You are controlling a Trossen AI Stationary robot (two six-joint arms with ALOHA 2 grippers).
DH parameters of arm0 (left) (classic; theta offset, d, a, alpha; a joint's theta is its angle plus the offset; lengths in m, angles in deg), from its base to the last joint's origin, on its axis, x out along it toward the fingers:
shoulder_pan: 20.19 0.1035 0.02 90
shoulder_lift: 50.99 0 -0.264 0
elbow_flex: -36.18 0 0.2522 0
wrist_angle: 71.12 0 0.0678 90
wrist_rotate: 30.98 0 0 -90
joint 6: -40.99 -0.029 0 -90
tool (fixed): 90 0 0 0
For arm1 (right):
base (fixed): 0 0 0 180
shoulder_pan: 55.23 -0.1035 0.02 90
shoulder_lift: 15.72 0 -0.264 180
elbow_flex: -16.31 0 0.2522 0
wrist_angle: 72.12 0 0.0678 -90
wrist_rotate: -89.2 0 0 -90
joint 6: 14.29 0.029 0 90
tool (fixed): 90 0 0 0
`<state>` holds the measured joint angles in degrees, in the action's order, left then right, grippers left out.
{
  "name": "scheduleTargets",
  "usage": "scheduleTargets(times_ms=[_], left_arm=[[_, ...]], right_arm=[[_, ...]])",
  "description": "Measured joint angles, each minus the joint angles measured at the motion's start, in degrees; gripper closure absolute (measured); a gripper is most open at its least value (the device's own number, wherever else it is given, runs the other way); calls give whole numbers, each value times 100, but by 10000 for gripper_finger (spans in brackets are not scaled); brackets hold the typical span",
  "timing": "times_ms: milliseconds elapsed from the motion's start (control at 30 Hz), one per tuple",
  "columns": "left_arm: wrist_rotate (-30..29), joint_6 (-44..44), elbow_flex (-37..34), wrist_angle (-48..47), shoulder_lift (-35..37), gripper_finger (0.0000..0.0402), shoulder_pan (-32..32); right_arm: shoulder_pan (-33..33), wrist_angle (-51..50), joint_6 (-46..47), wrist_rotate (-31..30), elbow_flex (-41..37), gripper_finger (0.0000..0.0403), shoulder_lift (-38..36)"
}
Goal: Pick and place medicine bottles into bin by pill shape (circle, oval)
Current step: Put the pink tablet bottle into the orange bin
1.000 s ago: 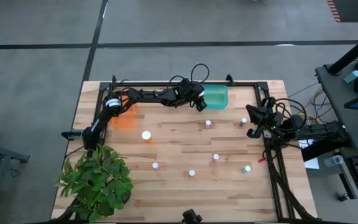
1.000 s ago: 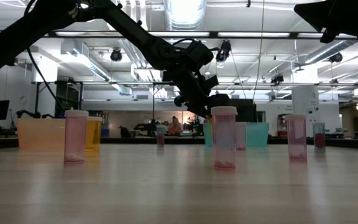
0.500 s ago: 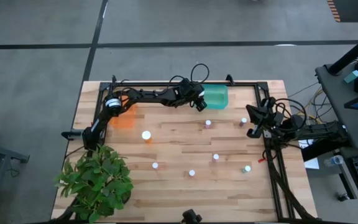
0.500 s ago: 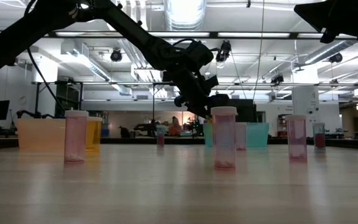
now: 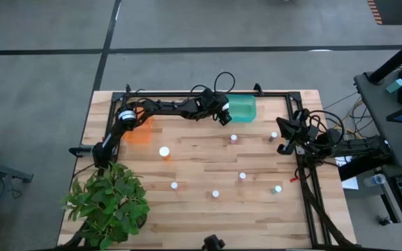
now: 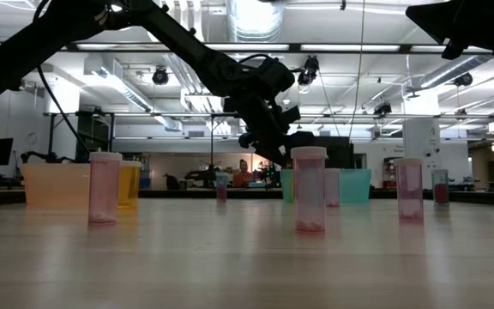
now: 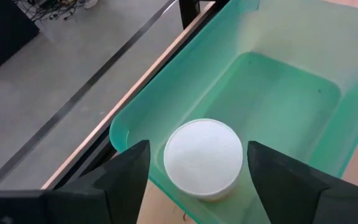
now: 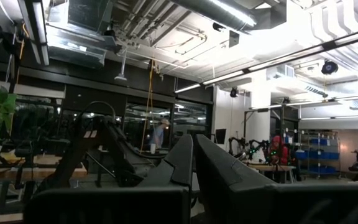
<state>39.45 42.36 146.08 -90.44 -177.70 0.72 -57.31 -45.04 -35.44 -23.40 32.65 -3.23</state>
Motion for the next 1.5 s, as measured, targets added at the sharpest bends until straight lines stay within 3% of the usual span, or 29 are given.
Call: scheduleTargets(times_ms=[700, 1267, 1500], left_arm=[[-1, -228, 9, -140, 665, 152, -182], [-17, -1250, 2, -452, 1441, 153, -900], [-20, -1272, -454, -538, 1744, 153, -943]], right_arm=[[0, -2, -11, 0, 1, 394, 0], [0, -146, -4, 0, -1, 394, 7], [0, -158, 11, -10, 1, 394, 34]])
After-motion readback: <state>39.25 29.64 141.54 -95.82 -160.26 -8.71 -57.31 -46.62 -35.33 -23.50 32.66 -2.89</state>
